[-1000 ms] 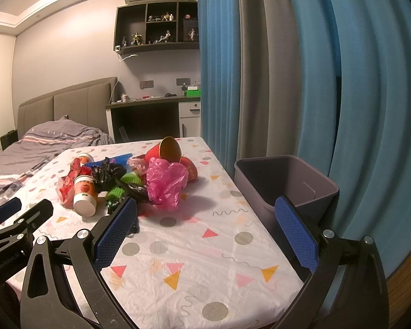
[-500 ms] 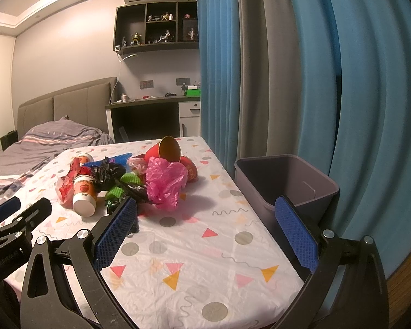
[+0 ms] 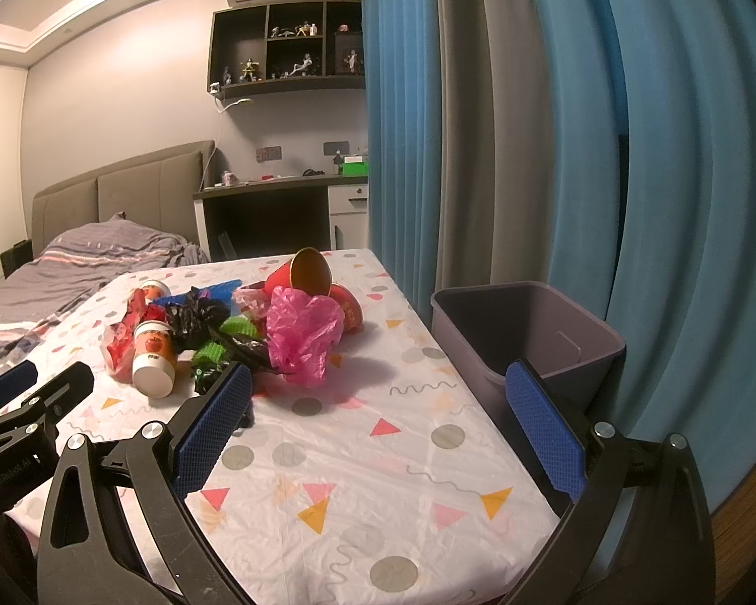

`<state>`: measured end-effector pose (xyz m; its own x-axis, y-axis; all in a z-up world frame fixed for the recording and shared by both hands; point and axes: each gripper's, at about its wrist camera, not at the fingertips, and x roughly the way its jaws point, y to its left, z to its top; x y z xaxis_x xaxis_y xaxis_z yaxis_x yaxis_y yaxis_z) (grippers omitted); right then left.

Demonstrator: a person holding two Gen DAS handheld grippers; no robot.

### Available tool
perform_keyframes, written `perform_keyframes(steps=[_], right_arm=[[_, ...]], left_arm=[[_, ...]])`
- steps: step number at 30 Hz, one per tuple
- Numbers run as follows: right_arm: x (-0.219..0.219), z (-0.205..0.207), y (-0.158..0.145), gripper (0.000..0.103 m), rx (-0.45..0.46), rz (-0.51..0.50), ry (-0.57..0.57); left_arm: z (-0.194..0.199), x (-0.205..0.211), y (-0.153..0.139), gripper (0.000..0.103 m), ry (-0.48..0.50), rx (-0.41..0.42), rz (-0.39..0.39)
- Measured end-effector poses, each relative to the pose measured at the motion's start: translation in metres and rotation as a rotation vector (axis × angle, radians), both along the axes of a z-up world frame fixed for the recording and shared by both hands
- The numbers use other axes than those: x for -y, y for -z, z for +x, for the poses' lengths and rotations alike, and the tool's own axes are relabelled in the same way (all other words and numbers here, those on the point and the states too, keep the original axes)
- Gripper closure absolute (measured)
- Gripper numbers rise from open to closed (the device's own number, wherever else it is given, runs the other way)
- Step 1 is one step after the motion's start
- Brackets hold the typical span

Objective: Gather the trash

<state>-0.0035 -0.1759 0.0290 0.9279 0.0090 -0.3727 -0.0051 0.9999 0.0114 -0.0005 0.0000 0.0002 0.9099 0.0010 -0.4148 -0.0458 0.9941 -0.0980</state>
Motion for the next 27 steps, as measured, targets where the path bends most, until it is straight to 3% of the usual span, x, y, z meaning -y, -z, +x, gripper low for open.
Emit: perform_keyframes(steps=[16, 22, 27], right_arm=[[0.002, 0.024, 0.013, 0.005, -0.012, 0.01, -0.032], [-0.001, 0.055, 0.018, 0.006, -0.015, 0.022, -0.065], [-0.005, 0.1, 0.025, 0.014, -0.055, 0.044, -0.11]], left_arm=[[0.018, -0.011, 0.01, 0.02, -0.014, -0.003, -0.008], [0.035, -0.019, 0.014, 0.02, -0.026, 0.002, -0.009], [0.053, -0.024, 0.017, 0.02, -0.048, -0.005, -0.009]])
